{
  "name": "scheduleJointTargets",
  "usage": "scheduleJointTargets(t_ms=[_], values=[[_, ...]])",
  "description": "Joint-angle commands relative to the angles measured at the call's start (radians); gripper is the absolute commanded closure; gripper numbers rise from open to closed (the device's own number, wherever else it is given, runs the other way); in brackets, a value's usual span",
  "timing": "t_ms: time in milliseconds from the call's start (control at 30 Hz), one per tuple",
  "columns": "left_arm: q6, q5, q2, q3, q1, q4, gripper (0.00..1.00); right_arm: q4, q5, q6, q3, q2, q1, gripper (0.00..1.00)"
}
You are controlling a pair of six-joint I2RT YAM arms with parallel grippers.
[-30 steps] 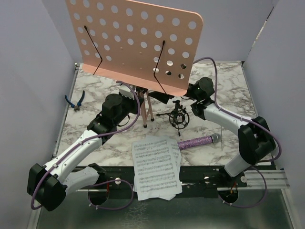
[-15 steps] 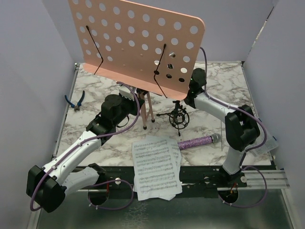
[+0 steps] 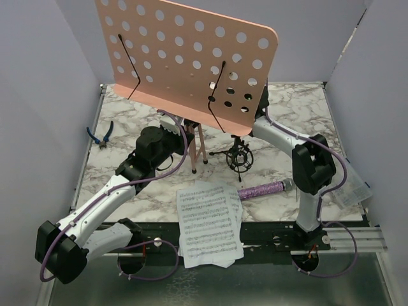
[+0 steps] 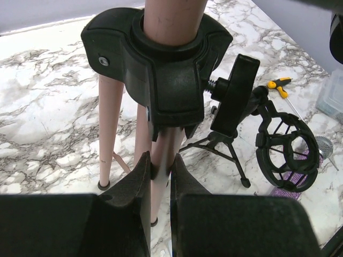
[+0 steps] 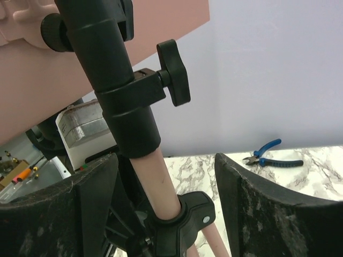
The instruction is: Set up the instrument practice props
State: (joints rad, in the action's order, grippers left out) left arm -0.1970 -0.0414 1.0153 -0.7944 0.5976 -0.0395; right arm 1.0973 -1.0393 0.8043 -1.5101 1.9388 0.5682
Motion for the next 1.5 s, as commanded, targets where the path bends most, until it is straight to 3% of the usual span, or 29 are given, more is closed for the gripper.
scheduleJointTargets(t_ms=[0,200,600,867,967,1467], values=[[-0.083,-0.078,-0.026,-0.004,0.016,-0.077,1.00,0.007,-0.045,0.013,-0.052,0.039,0.016,0.25],[-0.085,-0.068,-0.024,-0.002,0.018,-0.076,1.00,-0.006,-0.047,0.009,-0.076,0.053,0.027,0.39],[-0.091,0.013,-0.064,0.018,0.018,-0.077,1.00,-0.035,-0.022,-0.063,-0.014,-0.005,0.029,0.99],[-0.090,0.091,-0.081,0.029,0.018,-0.071,0.94,-0.042,0.037,-0.120,0.034,-0.046,0.029,0.99],[-0.087,0.112,-0.081,0.029,0.018,-0.069,0.84,-0.033,0.064,-0.139,0.052,-0.063,0.030,0.99],[-0.079,0.164,-0.107,0.070,0.018,-0.093,0.53,0.016,0.266,-0.232,0.187,-0.163,0.044,0.99]])
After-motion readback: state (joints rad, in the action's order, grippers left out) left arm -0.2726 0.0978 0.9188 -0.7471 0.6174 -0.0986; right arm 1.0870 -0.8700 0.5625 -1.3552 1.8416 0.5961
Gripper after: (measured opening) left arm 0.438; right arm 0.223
